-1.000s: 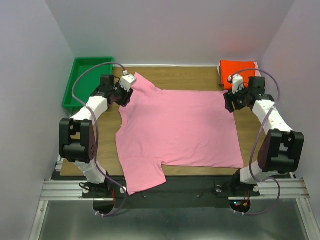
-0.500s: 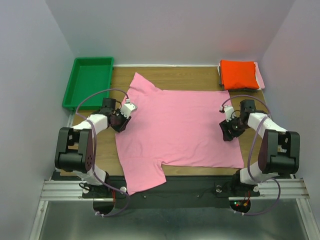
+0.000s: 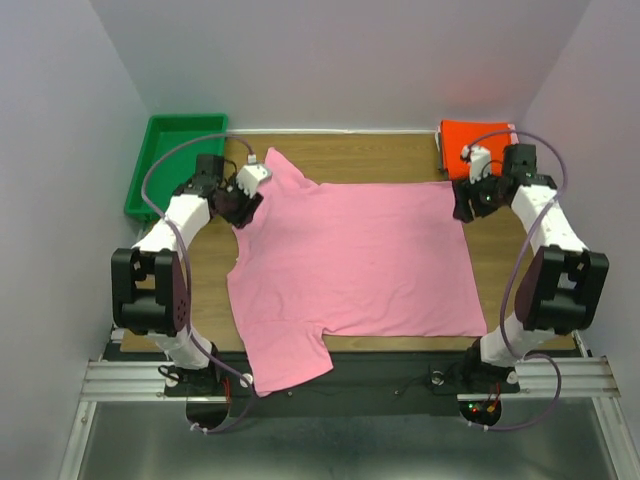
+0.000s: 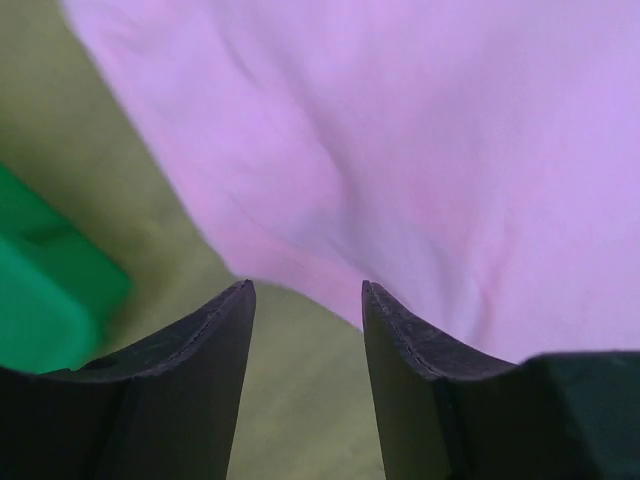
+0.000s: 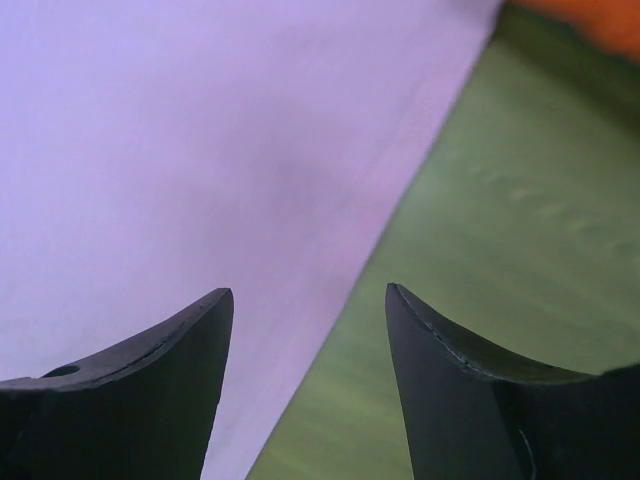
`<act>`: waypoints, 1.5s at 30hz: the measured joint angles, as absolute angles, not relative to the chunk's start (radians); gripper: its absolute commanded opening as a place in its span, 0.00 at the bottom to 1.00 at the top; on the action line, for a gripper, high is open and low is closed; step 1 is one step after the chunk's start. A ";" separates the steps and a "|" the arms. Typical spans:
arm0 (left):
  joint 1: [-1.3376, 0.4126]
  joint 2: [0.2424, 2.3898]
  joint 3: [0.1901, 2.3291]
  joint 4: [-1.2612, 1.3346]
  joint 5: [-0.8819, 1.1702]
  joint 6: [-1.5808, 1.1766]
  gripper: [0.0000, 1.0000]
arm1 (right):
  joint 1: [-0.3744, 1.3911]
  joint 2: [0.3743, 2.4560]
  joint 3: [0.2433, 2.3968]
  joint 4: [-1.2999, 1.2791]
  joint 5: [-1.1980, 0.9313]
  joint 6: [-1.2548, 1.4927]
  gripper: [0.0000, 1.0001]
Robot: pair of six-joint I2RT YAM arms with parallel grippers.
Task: Fold and stack the t-shirts
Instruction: Flatten the tshirt out
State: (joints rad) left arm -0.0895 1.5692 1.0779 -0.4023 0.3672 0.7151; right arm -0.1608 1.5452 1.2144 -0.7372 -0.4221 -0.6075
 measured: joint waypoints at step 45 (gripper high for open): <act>-0.044 2.184 1.783 -0.258 0.440 0.416 0.60 | -0.157 2.152 1.457 -0.007 -0.422 -0.105 0.44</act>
